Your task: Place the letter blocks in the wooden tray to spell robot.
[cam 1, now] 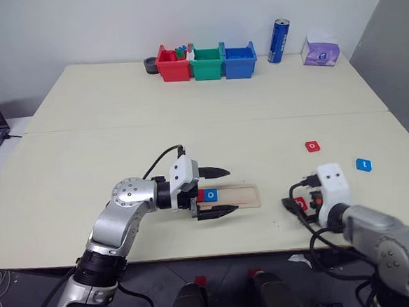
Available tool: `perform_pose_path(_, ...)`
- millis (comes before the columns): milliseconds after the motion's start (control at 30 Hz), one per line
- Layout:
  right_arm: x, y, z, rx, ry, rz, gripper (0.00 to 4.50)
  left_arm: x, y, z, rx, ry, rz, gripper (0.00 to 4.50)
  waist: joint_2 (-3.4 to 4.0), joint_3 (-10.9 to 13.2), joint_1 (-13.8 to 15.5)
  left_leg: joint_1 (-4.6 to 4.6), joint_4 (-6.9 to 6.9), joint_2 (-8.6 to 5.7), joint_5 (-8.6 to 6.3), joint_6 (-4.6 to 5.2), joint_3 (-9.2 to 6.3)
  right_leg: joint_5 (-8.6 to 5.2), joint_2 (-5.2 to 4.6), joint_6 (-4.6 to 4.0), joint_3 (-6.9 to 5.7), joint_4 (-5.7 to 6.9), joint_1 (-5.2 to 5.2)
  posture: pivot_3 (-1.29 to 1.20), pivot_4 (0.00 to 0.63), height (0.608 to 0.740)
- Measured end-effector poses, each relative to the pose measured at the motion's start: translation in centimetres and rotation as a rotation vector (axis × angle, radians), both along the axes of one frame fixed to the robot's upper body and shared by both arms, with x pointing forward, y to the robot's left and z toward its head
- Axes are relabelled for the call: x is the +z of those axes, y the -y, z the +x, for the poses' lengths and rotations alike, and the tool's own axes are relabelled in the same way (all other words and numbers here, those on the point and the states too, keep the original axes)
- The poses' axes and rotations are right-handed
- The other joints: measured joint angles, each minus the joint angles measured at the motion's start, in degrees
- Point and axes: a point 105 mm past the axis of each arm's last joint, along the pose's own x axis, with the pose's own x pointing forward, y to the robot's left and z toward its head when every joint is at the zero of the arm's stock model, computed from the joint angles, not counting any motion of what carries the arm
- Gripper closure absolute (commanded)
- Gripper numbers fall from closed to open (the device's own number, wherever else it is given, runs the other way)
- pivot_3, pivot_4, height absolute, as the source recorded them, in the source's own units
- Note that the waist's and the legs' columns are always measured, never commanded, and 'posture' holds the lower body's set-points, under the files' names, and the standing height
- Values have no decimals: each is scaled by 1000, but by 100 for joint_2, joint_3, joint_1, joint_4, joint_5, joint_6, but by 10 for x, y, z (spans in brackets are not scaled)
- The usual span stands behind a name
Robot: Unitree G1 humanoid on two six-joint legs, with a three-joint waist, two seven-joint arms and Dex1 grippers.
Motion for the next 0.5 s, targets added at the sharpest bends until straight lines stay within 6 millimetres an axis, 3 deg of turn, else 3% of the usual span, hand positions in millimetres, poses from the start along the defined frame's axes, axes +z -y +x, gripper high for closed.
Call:
perform_pose_path(133, 34, 12, 4, 105, 82, -73, 44, -2, 1, 0, -9, -11, -4, 0, 4, 3, 1, -4, -2, 0, 0, 1, 0, -1, 2, -2, -9, -3, 0, 0, 150, 740)
perform_pose_path(233, 43, -1, -3, 370, 120, -72, 44, -3, 4, -3, -37, -27, -8, 0, 3, 3, 4, -5, -6, 0, -1, 2, 1, -6, 3, -6, -14, -8, 1, 0, 150, 740)
perform_pose_path(333, 27, -7, -21, 687, 108, -56, 44, -6, 5, -7, -69, -49, -8, 0, -2, 5, 24, -5, -5, 1, -2, 3, -1, -12, 2, -2, -20, -20, 12, 0, 150, 740)
perform_pose_path(500, -5, 8, -22, 893, 94, -127, 44, -6, 4, -9, -103, -49, 9, 0, -3, 6, -6, 9, 2, -3, -2, 3, 14, -11, -5, 0, -7, -16, 21, 0, 150, 740)
